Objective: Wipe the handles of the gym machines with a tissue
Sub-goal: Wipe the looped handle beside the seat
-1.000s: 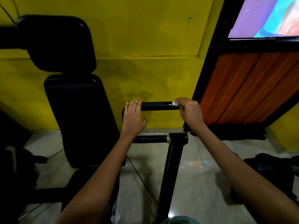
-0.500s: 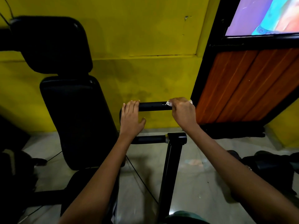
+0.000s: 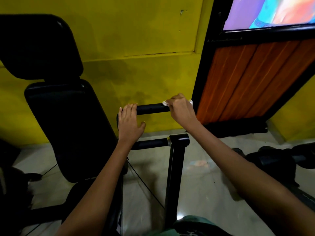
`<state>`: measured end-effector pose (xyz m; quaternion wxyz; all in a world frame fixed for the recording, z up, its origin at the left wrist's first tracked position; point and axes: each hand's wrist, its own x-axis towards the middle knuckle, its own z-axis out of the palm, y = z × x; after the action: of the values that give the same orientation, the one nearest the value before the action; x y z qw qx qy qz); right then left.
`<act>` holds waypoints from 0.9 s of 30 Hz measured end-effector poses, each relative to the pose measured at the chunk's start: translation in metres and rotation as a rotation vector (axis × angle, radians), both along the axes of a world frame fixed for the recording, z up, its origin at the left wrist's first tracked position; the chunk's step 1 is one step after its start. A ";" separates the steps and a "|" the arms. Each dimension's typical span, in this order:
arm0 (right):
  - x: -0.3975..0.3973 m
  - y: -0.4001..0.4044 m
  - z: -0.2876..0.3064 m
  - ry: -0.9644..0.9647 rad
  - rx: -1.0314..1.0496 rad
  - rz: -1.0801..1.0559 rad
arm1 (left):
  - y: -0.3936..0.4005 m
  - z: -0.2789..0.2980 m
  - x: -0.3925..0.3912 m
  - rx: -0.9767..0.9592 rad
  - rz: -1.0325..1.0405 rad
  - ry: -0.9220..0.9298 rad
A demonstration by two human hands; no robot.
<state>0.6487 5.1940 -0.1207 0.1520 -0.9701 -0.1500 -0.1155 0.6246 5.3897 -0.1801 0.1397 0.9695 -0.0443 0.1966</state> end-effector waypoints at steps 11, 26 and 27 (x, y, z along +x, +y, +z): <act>0.004 0.021 -0.001 -0.027 0.007 -0.050 | 0.001 0.001 -0.002 -0.016 -0.021 -0.009; 0.001 0.020 -0.020 -0.156 0.267 0.160 | 0.003 0.000 -0.003 0.008 -0.041 -0.011; 0.002 0.011 -0.021 -0.162 0.283 0.157 | 0.003 0.001 -0.003 0.023 -0.045 -0.001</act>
<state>0.6505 5.2053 -0.1415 0.2828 -0.9118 -0.2194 -0.2012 0.6219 5.3927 -0.1793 0.1330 0.9697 -0.0683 0.1933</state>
